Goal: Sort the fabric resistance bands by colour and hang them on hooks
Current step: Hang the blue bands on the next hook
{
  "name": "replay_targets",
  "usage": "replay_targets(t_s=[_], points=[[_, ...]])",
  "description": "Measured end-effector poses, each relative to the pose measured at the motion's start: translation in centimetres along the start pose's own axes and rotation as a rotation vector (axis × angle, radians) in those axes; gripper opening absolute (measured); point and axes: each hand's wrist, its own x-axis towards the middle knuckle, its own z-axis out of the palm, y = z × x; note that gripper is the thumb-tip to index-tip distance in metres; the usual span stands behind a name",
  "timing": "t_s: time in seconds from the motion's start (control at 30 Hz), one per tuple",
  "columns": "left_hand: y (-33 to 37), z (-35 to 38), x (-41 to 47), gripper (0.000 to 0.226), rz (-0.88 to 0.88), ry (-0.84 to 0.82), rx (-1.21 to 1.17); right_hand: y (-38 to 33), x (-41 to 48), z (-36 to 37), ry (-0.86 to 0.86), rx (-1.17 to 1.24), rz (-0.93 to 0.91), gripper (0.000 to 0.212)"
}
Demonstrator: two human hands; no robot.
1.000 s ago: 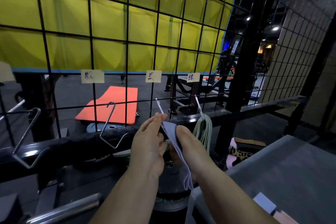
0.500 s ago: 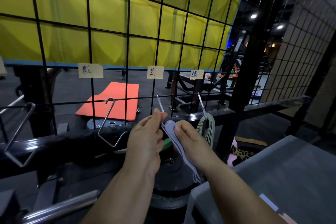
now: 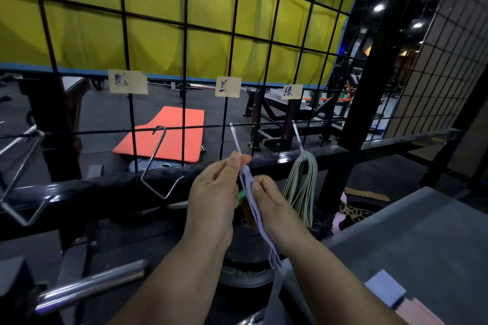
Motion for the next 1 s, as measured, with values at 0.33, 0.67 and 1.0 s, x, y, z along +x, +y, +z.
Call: replay_targets(t_s=[0.33,0.67,1.0], points=[[-2.4,-1.7,-0.5,0.02,0.299,-0.005,0.374,0.5,-0.4,1.2,0.018,0.181,0.021,0.044],[-4.0,-1.7,-0.9,0.041,0.43,0.039,0.485,0.7,-0.5,1.4,0.024,0.178,0.022,0.04],[-6.4,-2.1,-1.1,0.042,0.525,0.098,0.491,1.9,-0.9,1.5,0.041,0.15,0.02,0.026]])
